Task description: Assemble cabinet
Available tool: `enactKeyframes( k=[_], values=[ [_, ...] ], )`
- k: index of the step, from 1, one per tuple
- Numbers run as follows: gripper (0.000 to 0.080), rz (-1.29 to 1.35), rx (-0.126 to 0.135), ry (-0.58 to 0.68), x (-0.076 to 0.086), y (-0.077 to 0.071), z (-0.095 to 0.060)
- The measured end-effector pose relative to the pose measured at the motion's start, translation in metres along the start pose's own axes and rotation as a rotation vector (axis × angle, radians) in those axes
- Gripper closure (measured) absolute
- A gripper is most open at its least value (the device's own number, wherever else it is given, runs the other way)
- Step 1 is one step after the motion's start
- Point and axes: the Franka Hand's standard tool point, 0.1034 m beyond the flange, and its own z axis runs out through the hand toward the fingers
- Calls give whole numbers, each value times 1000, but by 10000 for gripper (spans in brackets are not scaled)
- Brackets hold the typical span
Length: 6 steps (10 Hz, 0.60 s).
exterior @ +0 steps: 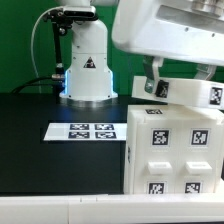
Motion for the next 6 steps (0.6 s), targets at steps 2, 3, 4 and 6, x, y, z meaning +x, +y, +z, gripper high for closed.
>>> enactKeyframes(
  k=[2,3,4,6],
  values=[
    [245,293,82,-31,-4,-3,1],
    [245,440,133,-44,-4,-1,2],
    [244,487,130,-46,-3,-3,2],
    [244,603,131,-53,-3,-5,2]
  ],
)
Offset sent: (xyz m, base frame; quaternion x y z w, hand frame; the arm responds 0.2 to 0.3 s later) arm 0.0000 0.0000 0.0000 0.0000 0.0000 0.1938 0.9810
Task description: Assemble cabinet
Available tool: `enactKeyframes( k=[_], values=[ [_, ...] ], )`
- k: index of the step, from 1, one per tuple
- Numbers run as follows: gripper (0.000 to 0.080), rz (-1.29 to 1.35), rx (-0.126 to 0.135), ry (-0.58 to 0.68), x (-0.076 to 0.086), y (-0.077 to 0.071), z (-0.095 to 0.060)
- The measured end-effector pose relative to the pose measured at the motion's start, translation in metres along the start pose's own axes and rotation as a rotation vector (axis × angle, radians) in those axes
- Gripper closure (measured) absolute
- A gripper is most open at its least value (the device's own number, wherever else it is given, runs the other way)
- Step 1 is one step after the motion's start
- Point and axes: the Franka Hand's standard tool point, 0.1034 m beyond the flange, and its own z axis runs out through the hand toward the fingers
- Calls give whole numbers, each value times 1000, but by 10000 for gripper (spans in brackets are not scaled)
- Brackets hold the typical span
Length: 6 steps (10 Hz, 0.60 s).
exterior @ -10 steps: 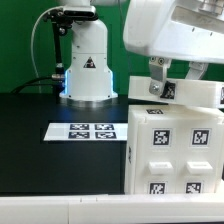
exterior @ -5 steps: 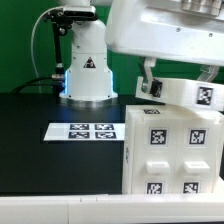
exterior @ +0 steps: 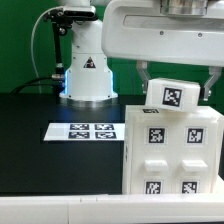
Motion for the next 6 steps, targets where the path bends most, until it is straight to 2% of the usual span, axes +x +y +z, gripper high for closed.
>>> enactKeyframes(
  k=[1,2,4,5,6],
  values=[
    [244,33,0,0,0,0,0],
    [244,146,24,11,2,-1,0],
    [244,431,114,53,2,-1,1],
    [244,591,182,53,1,-3,1],
    [244,693,223,39,0,-4,2]
  ],
)
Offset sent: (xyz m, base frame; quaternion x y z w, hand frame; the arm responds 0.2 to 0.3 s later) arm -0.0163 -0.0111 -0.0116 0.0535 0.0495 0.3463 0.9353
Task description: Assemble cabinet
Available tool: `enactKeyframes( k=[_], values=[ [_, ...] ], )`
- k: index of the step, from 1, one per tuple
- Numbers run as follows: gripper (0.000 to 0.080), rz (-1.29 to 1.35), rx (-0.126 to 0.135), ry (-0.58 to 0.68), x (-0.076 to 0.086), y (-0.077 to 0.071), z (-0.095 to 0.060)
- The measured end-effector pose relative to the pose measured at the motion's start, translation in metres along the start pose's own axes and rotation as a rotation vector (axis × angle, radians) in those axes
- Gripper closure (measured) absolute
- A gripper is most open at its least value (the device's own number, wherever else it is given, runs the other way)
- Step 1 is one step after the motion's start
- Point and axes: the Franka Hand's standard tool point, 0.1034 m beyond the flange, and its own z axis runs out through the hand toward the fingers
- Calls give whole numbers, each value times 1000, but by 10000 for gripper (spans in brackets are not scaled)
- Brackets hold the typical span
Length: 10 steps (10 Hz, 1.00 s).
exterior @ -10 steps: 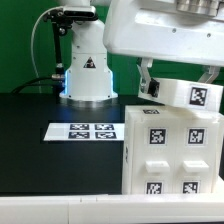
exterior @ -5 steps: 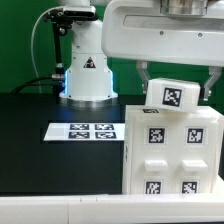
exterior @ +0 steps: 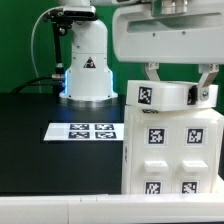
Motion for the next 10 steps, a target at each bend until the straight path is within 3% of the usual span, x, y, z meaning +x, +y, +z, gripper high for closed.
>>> enactKeyframes(
  k=[3,5,7,9,10],
  values=[
    [244,150,2,0,-1,-1,0],
    [244,396,18,-38,1,-1,0],
    [244,684,0,-86,0,1,-1],
    [244,816,23,-94,0,-1,0],
    [244,819,23,-94,0,-1,0]
  ],
)
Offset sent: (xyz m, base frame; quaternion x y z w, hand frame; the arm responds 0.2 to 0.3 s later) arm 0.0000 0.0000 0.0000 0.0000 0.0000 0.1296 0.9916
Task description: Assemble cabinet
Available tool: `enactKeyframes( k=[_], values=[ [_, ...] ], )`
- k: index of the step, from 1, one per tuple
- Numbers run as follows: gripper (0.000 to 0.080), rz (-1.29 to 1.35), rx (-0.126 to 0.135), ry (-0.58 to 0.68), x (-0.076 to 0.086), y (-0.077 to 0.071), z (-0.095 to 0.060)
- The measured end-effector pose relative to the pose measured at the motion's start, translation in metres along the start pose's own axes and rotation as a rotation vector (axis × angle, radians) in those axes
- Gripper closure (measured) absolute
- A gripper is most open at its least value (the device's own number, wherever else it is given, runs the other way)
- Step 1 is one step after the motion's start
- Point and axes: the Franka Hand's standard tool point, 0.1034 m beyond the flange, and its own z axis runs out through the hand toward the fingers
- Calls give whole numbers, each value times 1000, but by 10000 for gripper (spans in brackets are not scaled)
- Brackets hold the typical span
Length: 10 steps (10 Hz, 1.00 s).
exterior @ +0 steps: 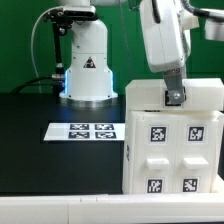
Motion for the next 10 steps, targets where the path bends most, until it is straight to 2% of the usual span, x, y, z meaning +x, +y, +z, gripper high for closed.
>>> enactKeyframes(
  k=[1,2,3,4,6,7,9,10],
  values=[
    [164,-4,-1,1,0,0,1],
    [164,-21,-1,2,1,0,1],
    [36,-71,-20,2,0,3,0],
    [6,-126,-60,-8,-4,5,-7],
    [2,-423,-142,-19,-20,14,-28],
    [2,-500,-138,-18,-25,14,-30],
    [2,-651,-141,-27,-22,14,-27],
    [2,-759,-151,-21,-21,15,-29]
  ],
)
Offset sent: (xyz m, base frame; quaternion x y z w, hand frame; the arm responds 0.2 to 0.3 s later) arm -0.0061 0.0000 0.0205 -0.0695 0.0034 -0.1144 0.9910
